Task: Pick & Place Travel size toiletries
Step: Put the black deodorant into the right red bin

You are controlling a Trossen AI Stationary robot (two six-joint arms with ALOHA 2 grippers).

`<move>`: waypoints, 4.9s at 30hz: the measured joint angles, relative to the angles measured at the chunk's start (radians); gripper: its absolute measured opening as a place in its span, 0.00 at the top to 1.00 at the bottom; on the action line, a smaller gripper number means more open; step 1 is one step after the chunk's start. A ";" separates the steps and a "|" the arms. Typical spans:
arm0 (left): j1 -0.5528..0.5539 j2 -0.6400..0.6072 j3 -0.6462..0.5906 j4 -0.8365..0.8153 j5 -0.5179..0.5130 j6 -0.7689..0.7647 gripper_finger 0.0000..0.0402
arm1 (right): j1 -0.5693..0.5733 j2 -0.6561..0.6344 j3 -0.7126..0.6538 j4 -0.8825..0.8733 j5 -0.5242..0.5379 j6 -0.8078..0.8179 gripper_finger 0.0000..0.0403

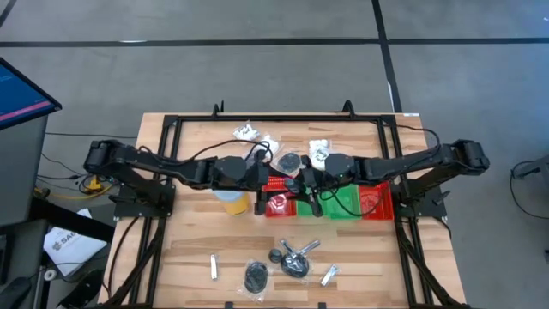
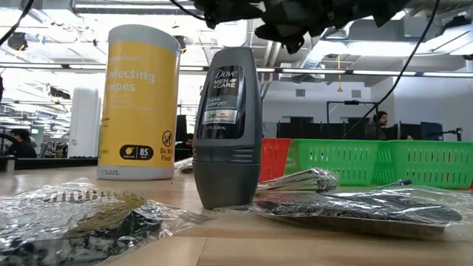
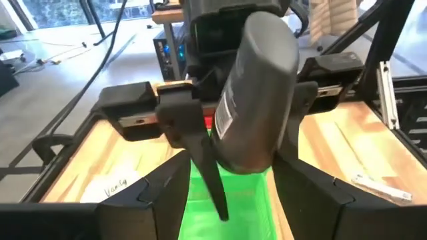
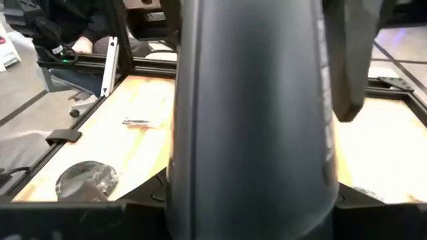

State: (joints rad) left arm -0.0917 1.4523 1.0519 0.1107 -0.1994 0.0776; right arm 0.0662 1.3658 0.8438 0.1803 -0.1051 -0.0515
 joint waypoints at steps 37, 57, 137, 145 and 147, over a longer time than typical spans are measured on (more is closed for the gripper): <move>-0.048 -0.015 -0.001 -0.087 0.013 -0.037 0.49 | 0.144 -0.301 -0.001 -1.136 0.294 0.812 0.59; -0.048 -0.014 -0.001 -0.087 0.011 -0.041 0.49 | 0.309 -0.301 -0.041 -1.541 0.280 1.294 0.59; -0.262 0.216 -0.002 0.017 0.289 -0.032 0.49 | 0.449 -0.175 0.017 -0.868 0.612 0.827 0.81; -0.284 0.280 -0.002 0.042 0.288 -0.033 0.49 | 0.449 -0.175 0.017 -0.856 0.632 0.821 0.81; -0.290 0.288 -0.002 0.039 0.288 -0.033 0.49 | 0.449 -0.175 0.017 -0.840 0.636 0.803 0.81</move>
State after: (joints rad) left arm -0.3815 1.7398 1.0504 0.1498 0.0891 0.0448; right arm 0.5148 1.1908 0.8608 -0.6593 0.5311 0.7516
